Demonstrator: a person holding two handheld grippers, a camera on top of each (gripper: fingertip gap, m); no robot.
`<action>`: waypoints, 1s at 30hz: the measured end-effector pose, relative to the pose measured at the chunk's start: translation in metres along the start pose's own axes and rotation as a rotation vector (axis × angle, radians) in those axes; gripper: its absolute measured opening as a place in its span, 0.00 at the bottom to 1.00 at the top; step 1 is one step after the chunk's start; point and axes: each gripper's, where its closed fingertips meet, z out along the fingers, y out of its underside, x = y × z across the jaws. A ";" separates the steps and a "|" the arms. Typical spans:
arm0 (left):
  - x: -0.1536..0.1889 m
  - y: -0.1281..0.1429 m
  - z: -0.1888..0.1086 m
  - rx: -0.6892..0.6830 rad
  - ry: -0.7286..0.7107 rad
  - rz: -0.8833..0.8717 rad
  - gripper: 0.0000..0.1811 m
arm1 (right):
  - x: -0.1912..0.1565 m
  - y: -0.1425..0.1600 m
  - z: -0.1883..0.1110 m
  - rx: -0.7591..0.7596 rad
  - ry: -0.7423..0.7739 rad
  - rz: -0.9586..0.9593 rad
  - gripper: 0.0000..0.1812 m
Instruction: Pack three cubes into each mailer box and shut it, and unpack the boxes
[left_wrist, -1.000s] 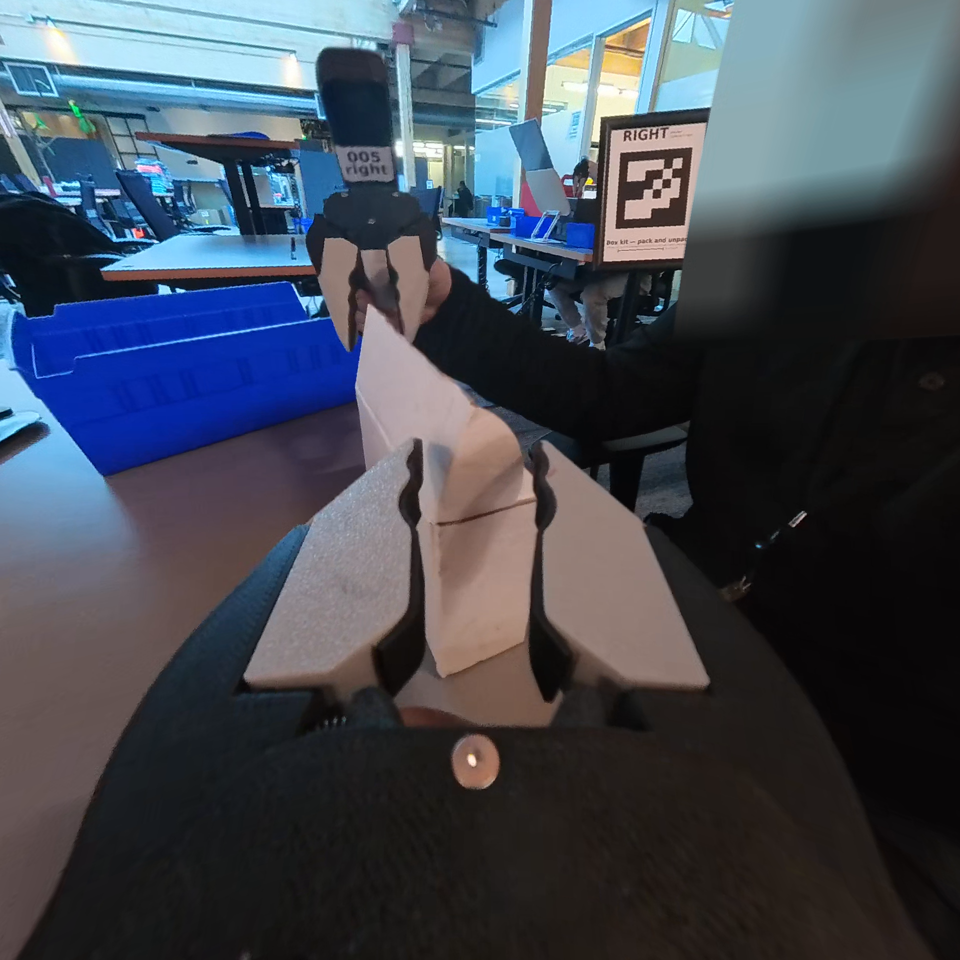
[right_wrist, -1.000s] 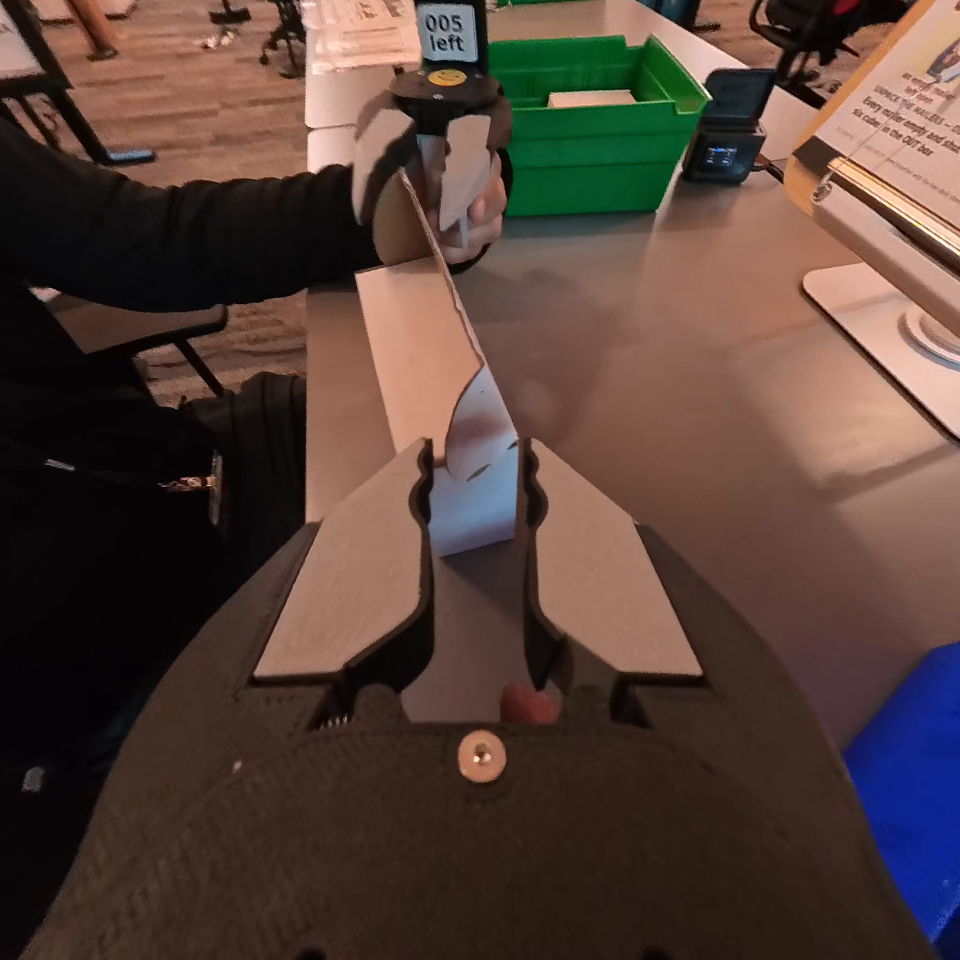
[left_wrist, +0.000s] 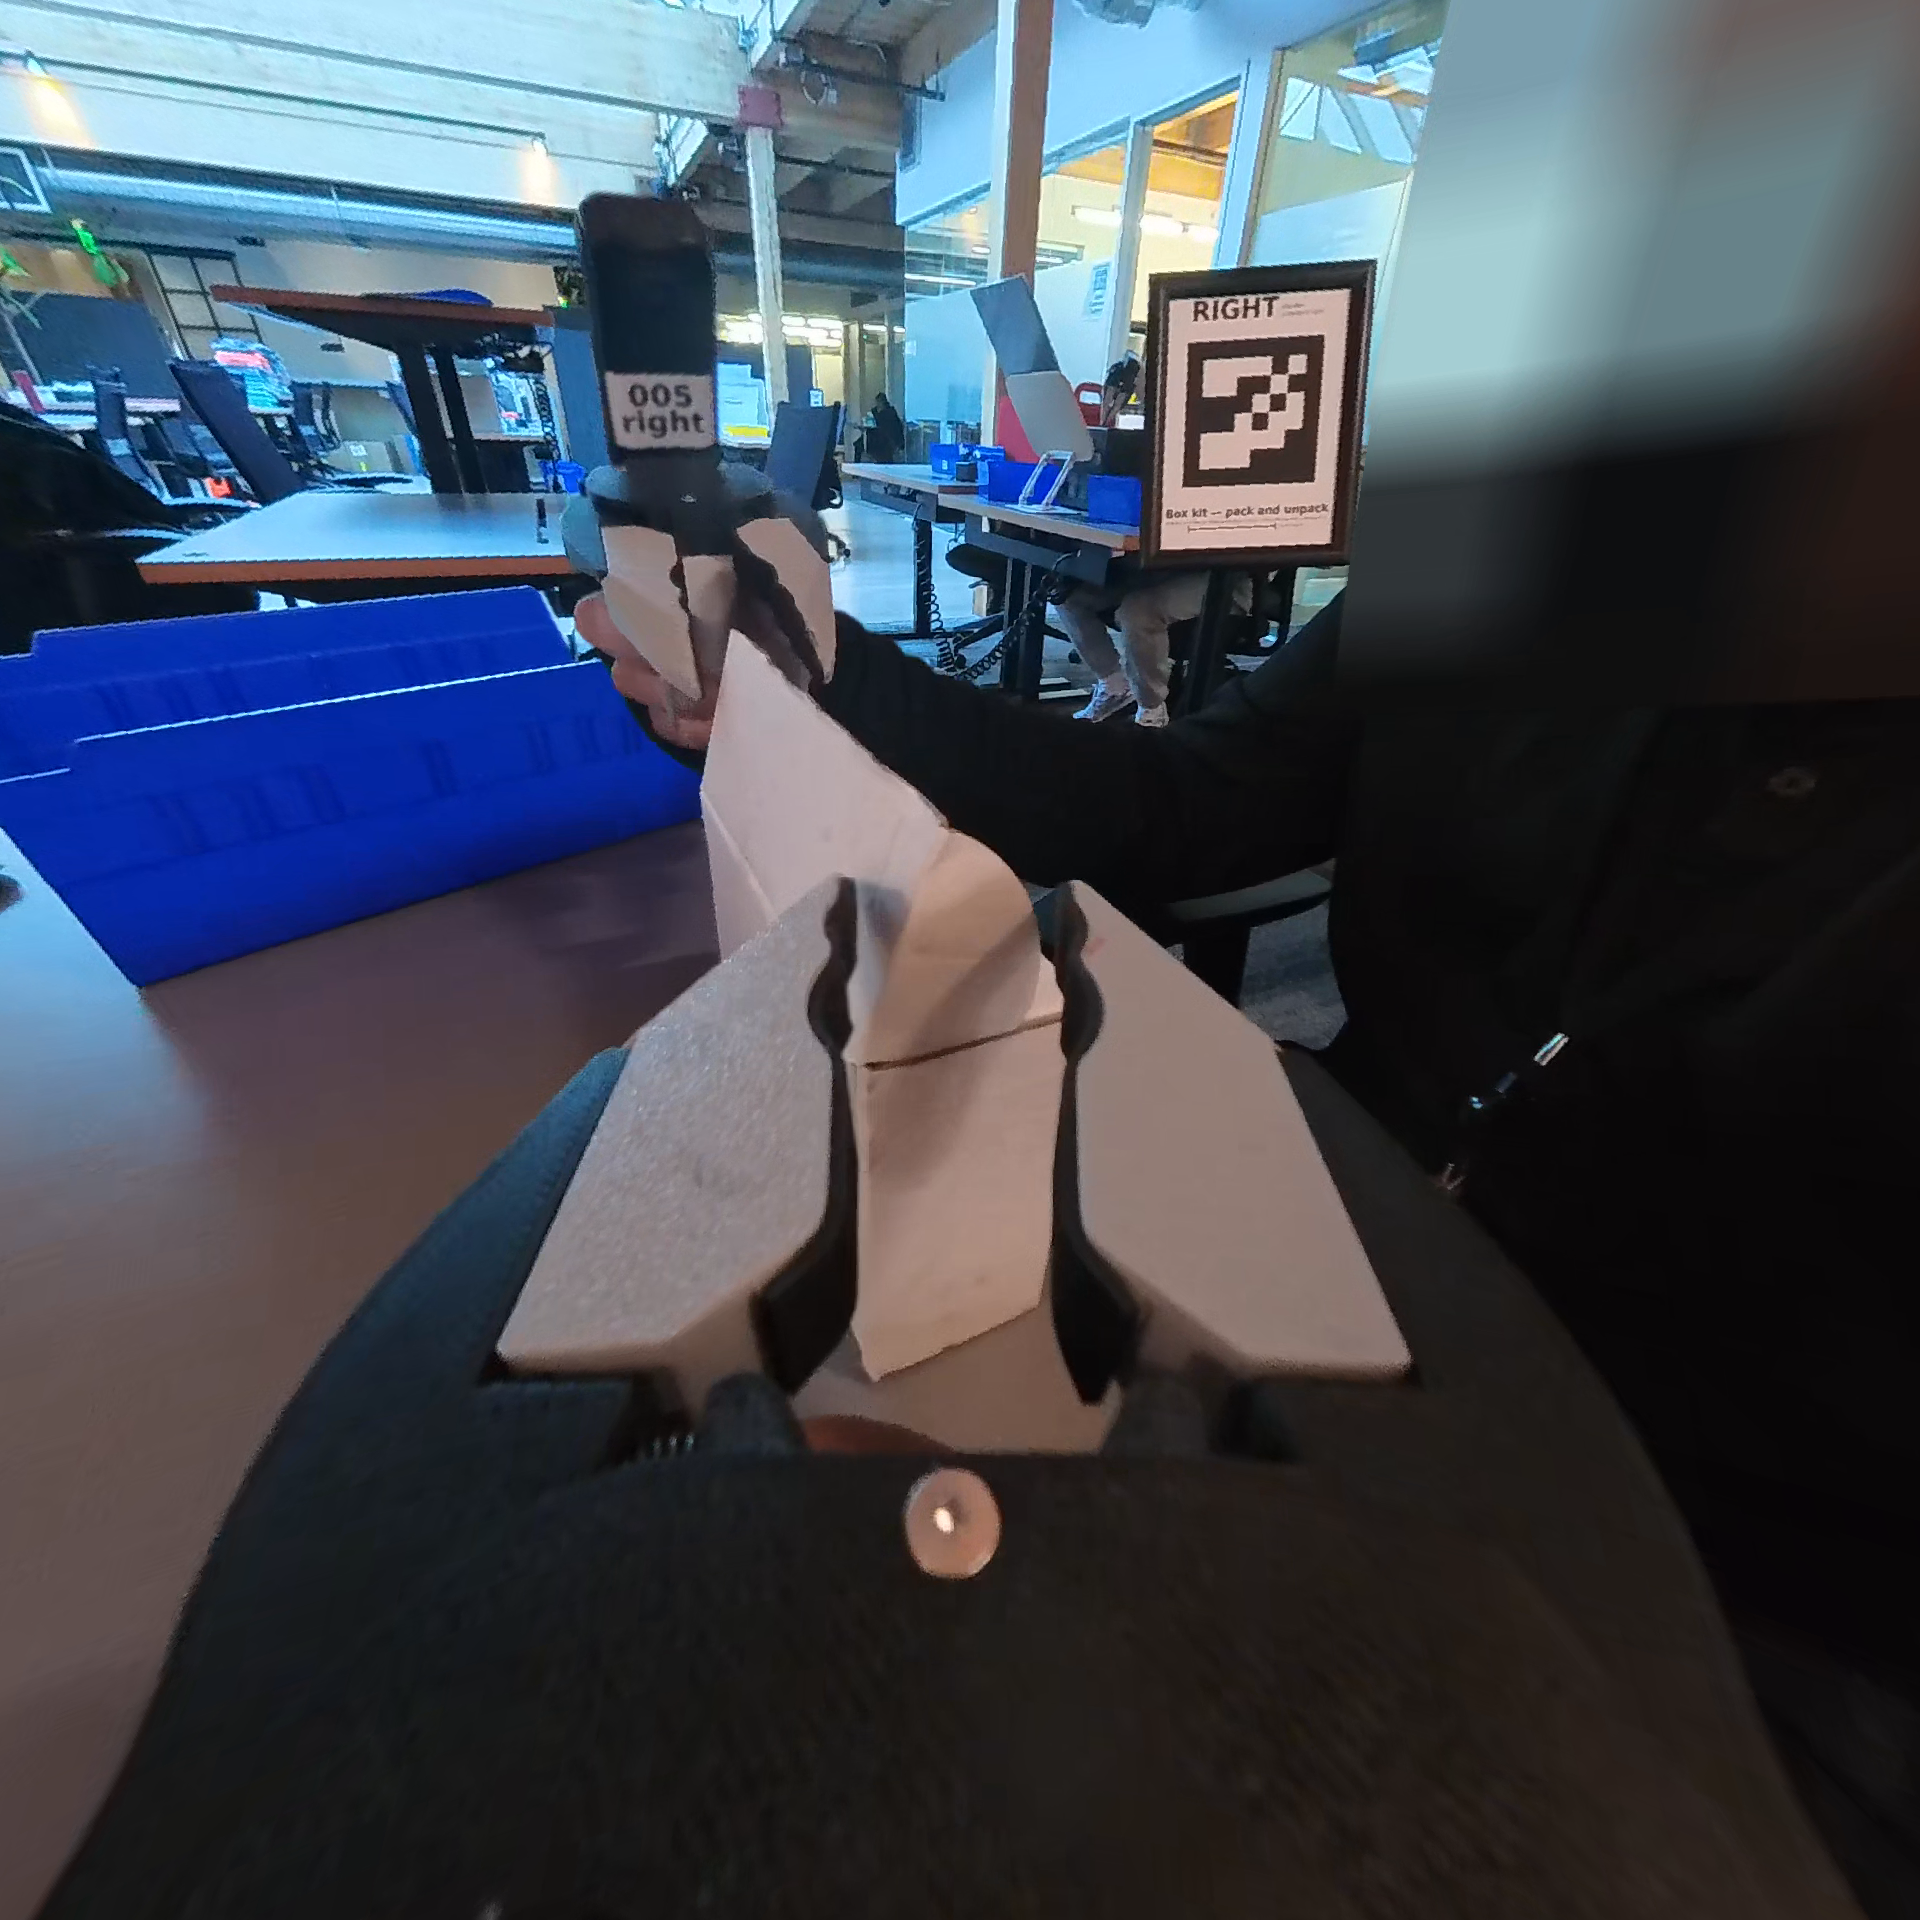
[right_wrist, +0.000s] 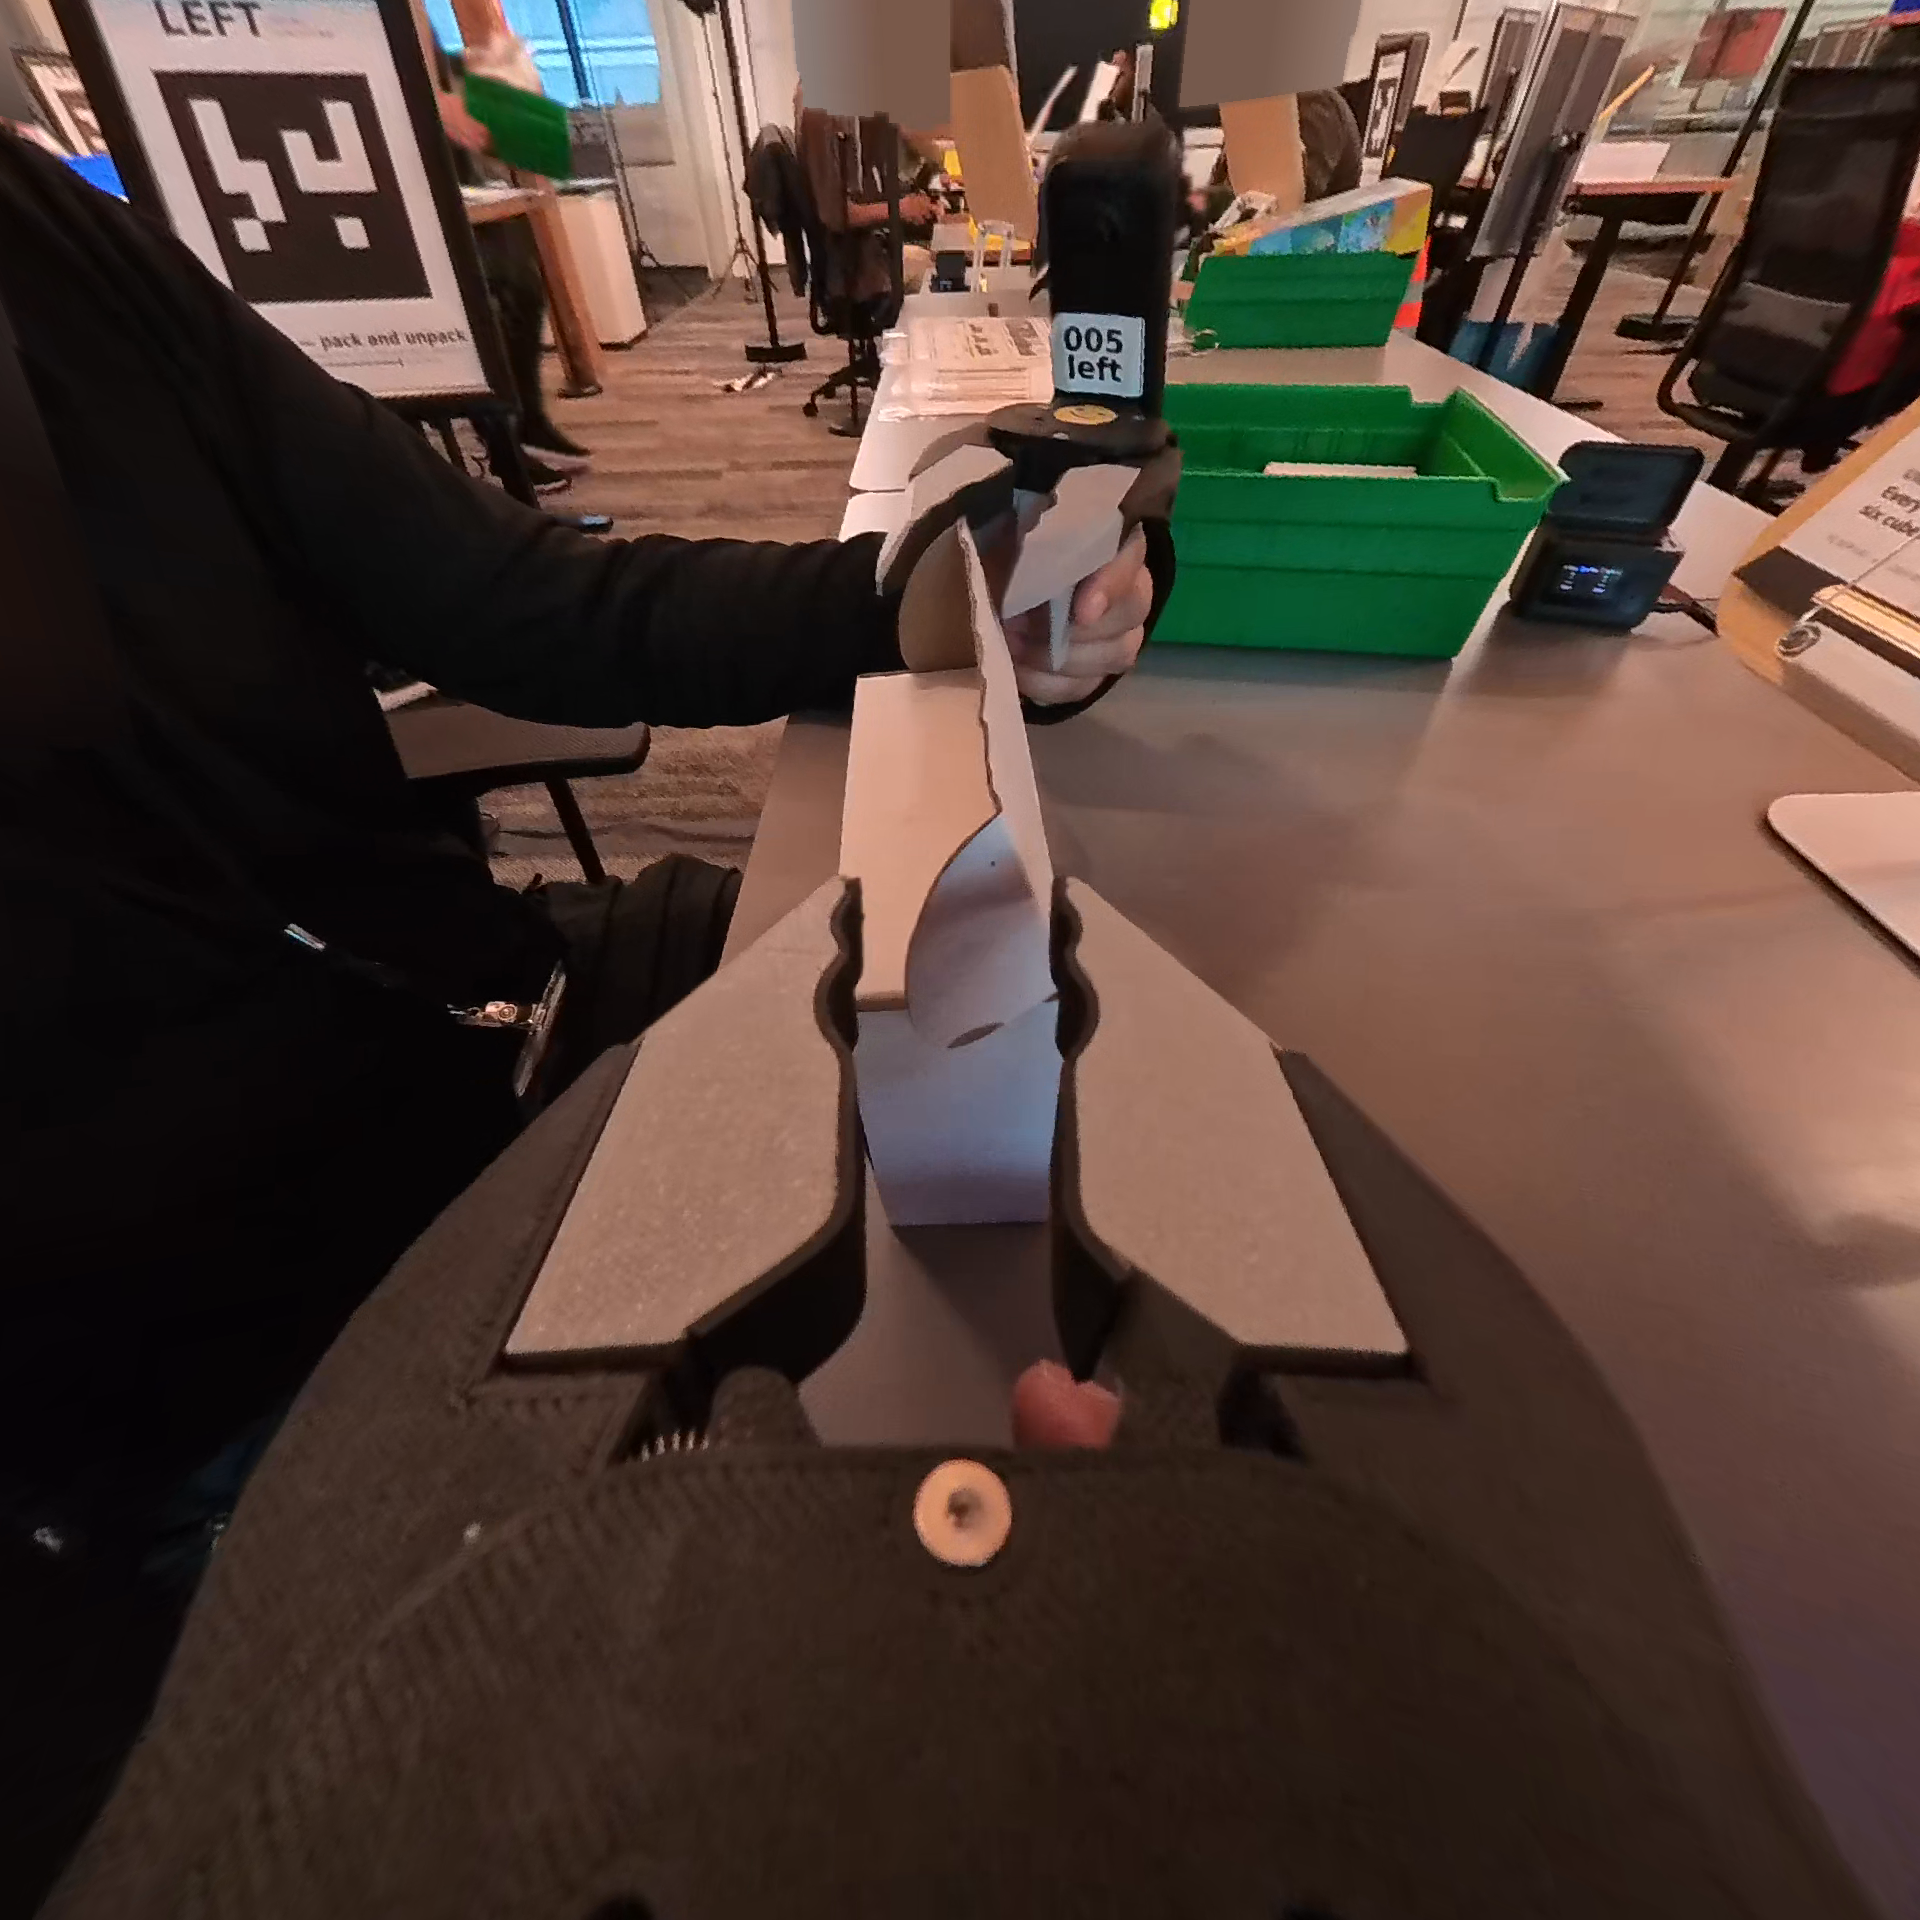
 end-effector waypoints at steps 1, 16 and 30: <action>-0.001 0.000 0.000 -0.001 -0.005 0.001 0.21 | 0.000 0.001 0.000 0.002 -0.005 0.005 0.18; 0.000 0.009 0.008 -0.056 -0.013 0.015 0.22 | -0.003 0.006 -0.003 -0.001 -0.035 0.028 0.05; 0.001 0.005 0.005 -0.042 -0.011 -0.004 0.22 | 0.009 -0.006 0.012 -0.125 0.132 0.197 0.05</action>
